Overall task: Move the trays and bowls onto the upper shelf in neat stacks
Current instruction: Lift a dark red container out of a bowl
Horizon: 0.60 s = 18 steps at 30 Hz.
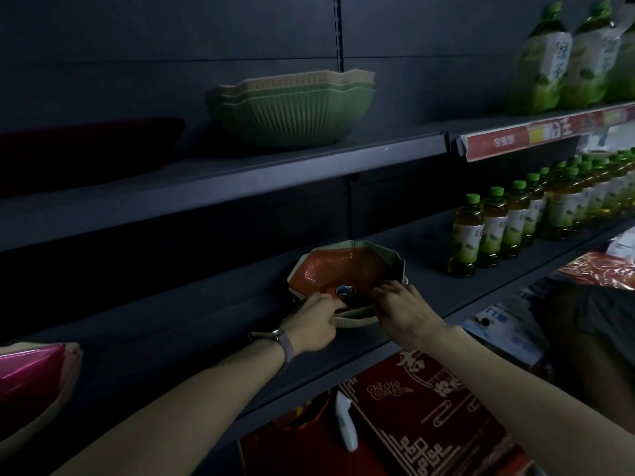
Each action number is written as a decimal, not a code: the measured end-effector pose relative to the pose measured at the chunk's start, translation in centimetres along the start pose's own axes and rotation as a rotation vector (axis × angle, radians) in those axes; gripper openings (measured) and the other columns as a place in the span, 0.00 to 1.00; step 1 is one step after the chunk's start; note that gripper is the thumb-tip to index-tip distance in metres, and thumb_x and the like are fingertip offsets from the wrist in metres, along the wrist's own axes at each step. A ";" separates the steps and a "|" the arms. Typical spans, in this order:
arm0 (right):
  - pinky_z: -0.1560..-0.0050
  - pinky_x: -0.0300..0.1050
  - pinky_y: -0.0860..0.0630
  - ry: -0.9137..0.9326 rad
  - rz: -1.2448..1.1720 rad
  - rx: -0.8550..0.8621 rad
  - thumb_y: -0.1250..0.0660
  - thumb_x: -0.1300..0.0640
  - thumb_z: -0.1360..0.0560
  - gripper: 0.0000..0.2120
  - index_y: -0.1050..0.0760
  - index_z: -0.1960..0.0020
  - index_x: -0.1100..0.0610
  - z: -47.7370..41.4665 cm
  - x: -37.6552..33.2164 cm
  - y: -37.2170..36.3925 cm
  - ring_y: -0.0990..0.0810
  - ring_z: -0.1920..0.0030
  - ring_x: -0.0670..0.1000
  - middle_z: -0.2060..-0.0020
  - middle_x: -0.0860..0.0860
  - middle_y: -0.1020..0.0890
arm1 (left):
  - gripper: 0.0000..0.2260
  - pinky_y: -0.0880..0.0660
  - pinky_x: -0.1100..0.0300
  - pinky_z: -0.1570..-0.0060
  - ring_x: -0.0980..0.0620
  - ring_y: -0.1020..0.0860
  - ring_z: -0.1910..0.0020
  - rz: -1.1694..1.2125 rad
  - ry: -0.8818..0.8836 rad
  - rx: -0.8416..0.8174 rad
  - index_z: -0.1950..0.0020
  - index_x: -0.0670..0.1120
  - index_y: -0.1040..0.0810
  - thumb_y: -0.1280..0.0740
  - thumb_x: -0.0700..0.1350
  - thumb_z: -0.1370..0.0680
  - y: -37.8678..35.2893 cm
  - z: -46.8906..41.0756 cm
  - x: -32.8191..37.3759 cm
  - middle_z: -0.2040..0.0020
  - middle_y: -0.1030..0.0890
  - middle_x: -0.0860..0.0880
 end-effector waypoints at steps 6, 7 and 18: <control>0.37 0.48 0.30 0.042 -0.127 0.065 0.37 0.57 0.17 0.15 0.22 0.32 0.48 0.2 0.6 0.7 0.25 0.36 0.53 0.40 0.47 0.20 | 0.15 0.39 0.65 0.34 0.52 0.32 0.30 -0.008 -0.074 0.149 0.27 0.50 0.24 0.37 0.43 0.14 1.7 0.4 0.3 0.32 0.27 0.49; 0.38 0.49 0.28 0.051 -0.147 0.083 0.36 0.58 0.17 0.14 0.21 0.34 0.48 0.3 0.6 0.8 0.25 0.38 0.53 0.42 0.47 0.19 | 0.14 0.40 0.65 0.36 0.52 0.33 0.31 -0.005 -0.087 0.172 0.28 0.51 0.23 0.36 0.45 0.14 2.0 0.6 0.4 0.34 0.26 0.49; 0.49 0.48 0.25 0.023 -0.265 0.249 0.30 0.56 0.19 0.07 0.19 0.42 0.53 1.1 1.6 2.1 0.27 0.43 0.50 0.46 0.47 0.23 | 0.12 0.22 0.53 0.48 0.50 0.22 0.46 -0.058 -0.085 0.378 0.42 0.45 0.16 0.32 0.52 0.17 5.4 3.2 1.3 0.44 0.20 0.50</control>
Point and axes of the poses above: each hand's wrist, its own z-axis away from the middle knuckle, its own y-axis out of the back of the hand, x = y × z, the point moved 9 cm from there along -z, towards the middle knuckle
